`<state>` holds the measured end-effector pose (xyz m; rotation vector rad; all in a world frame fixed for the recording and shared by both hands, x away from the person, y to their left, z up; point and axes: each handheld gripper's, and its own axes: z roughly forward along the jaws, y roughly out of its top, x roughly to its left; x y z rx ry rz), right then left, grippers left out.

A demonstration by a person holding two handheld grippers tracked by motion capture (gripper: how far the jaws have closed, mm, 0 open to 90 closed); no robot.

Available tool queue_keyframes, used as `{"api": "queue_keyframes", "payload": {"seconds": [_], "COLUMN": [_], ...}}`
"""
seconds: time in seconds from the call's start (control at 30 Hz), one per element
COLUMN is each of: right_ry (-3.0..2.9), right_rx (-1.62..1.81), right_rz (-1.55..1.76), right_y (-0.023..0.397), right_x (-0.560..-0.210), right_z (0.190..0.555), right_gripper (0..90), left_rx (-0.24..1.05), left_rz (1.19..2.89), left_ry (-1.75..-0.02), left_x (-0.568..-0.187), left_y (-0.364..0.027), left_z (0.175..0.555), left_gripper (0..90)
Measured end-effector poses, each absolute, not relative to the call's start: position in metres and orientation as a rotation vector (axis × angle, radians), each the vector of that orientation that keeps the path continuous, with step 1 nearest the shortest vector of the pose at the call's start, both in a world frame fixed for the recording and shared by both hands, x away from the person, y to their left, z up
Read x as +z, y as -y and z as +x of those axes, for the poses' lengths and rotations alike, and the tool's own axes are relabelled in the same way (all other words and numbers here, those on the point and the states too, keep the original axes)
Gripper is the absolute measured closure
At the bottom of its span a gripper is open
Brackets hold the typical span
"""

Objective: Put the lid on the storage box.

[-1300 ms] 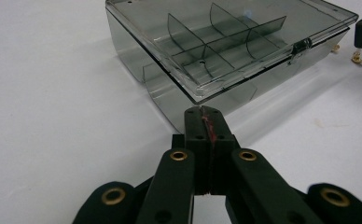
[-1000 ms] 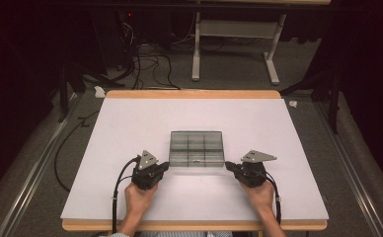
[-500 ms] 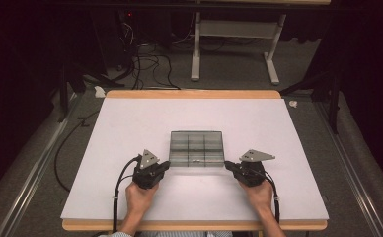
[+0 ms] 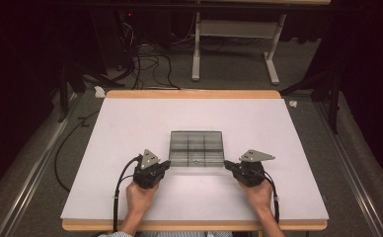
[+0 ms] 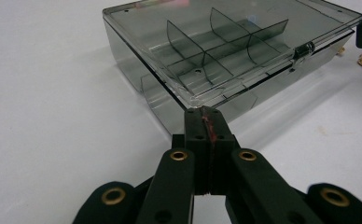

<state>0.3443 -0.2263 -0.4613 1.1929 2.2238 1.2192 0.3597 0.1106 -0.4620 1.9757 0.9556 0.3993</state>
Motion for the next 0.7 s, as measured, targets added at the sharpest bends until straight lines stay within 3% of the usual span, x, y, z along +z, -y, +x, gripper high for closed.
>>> {"api": "queue_keyframes", "payload": {"seconds": [0.7], "right_ry": [-2.189], "right_rx": [1.262], "right_rz": [1.195], "right_y": [0.2276], "right_x": [-0.456], "right_z": [0.3434], "right_gripper": [90.0], "left_rx": [0.423], "left_rz": [1.961], "left_ry": [-0.959], "left_x": [-0.4578], "left_y": [-0.1088], "left_z": [0.3607], "left_gripper": [81.6]}}
